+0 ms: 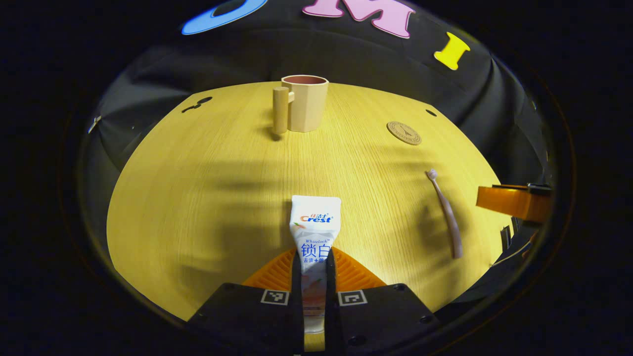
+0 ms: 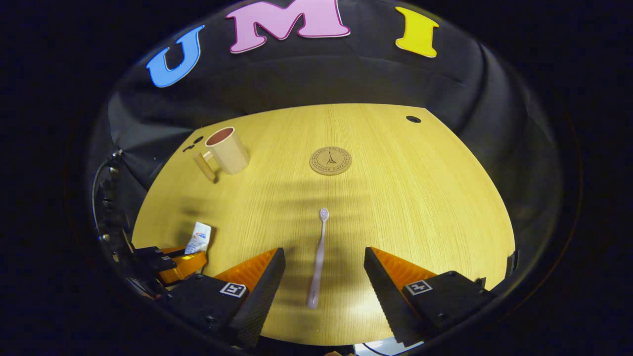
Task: Put the toothbrush and toothpaste on the desktop into the cup, then pick up the cup and place it on the coaster on the desktop.
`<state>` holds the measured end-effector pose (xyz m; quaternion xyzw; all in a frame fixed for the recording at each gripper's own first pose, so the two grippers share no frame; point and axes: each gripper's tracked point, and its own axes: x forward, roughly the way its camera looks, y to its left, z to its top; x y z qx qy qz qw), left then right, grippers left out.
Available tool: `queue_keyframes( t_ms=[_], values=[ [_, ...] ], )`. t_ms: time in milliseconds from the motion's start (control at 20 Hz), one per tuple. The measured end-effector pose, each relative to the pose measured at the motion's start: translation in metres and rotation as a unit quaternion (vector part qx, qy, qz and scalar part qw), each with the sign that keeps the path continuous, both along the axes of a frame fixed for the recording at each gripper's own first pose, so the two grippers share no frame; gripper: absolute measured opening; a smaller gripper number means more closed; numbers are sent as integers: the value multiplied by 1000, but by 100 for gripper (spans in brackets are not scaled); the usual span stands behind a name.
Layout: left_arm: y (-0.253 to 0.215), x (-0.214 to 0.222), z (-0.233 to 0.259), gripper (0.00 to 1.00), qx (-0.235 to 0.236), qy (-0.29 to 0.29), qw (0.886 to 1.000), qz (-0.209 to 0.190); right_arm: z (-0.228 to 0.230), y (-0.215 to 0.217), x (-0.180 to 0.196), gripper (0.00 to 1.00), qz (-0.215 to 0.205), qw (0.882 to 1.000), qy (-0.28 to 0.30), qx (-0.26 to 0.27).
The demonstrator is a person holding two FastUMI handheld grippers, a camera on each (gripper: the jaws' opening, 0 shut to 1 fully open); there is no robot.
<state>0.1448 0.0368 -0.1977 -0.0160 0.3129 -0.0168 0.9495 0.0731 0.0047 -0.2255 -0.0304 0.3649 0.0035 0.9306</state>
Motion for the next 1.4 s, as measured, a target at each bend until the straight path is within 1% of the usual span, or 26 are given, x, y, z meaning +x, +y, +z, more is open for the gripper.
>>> queue_keyframes(
  t_ms=[50, 100, 150, 200, 250, 300, 400, 500, 650, 750, 800, 950, 1050, 1100, 1150, 1200, 1250, 1300, 1350, 1400],
  values=[
    [0, -4, 4, 22, -4, -5, 1000, 2, -3, 1, 1, 99, 1, 1000, 6, -5],
    [3, -8, 9, 22, 3, -11, 1000, 4, -6, 0, 2, 99, 0, 1000, 11, -7],
    [6, -16, 14, 27, 16, -20, 1000, 3, -9, 1, 3, 99, -2, 1000, 18, -9],
    [9, -26, 20, 22, 28, -26, 999, 3, -13, 1, 5, 99, -3, 1000, 25, -10],
    [11, -34, 24, 22, 34, -30, 999, 3, -20, 2, 9, 99, -4, 999, 32, -13],
    [11, -40, 26, 22, 29, -30, 999, 5, -27, 1, 13, 99, -7, 999, 38, -19],
    [12, -50, 29, 22, 4, -29, 999, 16, -43, -1, 16, 99, -5, 998, 58, -36],
    [17, -57, 30, 21, -4, -28, 999, 26, -57, 0, 14, 99, -11, 996, 81, -30],
    [22, -61, 26, 22, -5, -26, 999, 37, -68, -1, 15, 98, -6, 995, 98, -33],
    [24, -64, 24, 22, -5, -23, 999, 40, -74, -1, 13, 98, -11, 993, 118, -32],
    [23, -64, 23, 22, -5, -21, 999, 40, -71, -1, 16, 99, -8, 994, 104, -31],
    [20, -64, 24, 22, -4, -21, 999, 38, -72, 1, 15, 99, -8, 993, 116, -33],
    [16, -64, 25, 22, -2, -22, 999, 34, -73, 1, 17, 95, -16, 992, 119, -31],
    [14, -64, 26, 22, -2, -23, 999, 32, -75, 0, 17, 65, -23, 992, 123, -29],
    [13, -64, 26, 22, -2, -23, 999, 30, -74, 1, 16, 55, -27, 991, 125, -29],
    [10, -64, 26, 22, -2, -22, 999, 27, -76, 3, 16, 61, -21, 990, 133, -30],
    [9, -64, 25, 22, -2, -22, 999, 25, -74, 4, 17, 61, -15, 990, 134, -34],
    [8, -64, 24, 22, -1, -19, 1000, 23, -75, 4, 17, 43, -11, 990, 135, -36],
    [7, -64, 22, 22, 0, -16, 1000, 23, -73, 7, 17, 11, 2, 991, 133, -31],
    [7, -64, 21, 22, 0, -15, 1000, 24, -74, 8, 17, 23, 6, 991, 132, -29]
  ],
)
